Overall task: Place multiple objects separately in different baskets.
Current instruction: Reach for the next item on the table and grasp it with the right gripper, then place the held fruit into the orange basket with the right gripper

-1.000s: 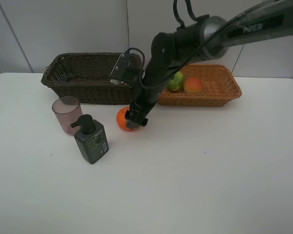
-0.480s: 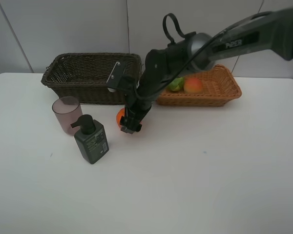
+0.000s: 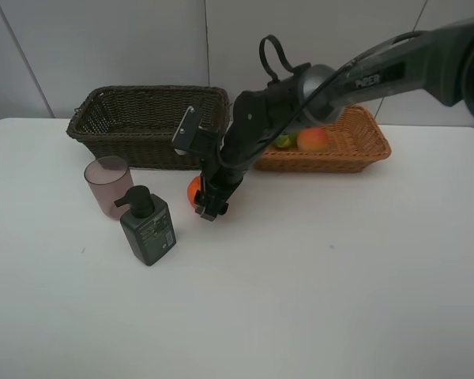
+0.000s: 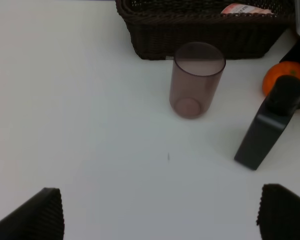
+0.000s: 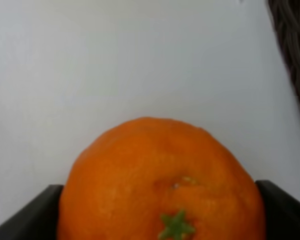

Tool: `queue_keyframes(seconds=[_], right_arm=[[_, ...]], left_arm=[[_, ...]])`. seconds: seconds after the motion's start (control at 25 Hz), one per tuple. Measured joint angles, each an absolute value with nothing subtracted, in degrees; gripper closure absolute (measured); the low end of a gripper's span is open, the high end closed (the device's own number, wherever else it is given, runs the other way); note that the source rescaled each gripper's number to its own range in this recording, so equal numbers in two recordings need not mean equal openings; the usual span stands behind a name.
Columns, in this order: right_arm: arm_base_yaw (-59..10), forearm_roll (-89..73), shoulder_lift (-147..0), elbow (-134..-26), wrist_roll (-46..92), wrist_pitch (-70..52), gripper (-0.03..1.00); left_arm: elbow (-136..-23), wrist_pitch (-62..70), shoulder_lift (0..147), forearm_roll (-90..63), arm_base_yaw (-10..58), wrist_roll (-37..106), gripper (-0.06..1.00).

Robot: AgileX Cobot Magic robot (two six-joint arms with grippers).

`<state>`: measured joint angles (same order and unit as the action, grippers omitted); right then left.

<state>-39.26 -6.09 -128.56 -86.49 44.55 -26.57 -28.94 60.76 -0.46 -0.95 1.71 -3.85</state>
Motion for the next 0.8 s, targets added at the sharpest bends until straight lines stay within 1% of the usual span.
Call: queue_keyframes(seconds=[0.8], right_arm=[[-39.3, -7.2, -128.2, -86.5, 44.5, -27.2, 0.29]], left_arm=[[-28.9, 60.8, -0.5, -1.0, 1.7, -3.8, -0.06]])
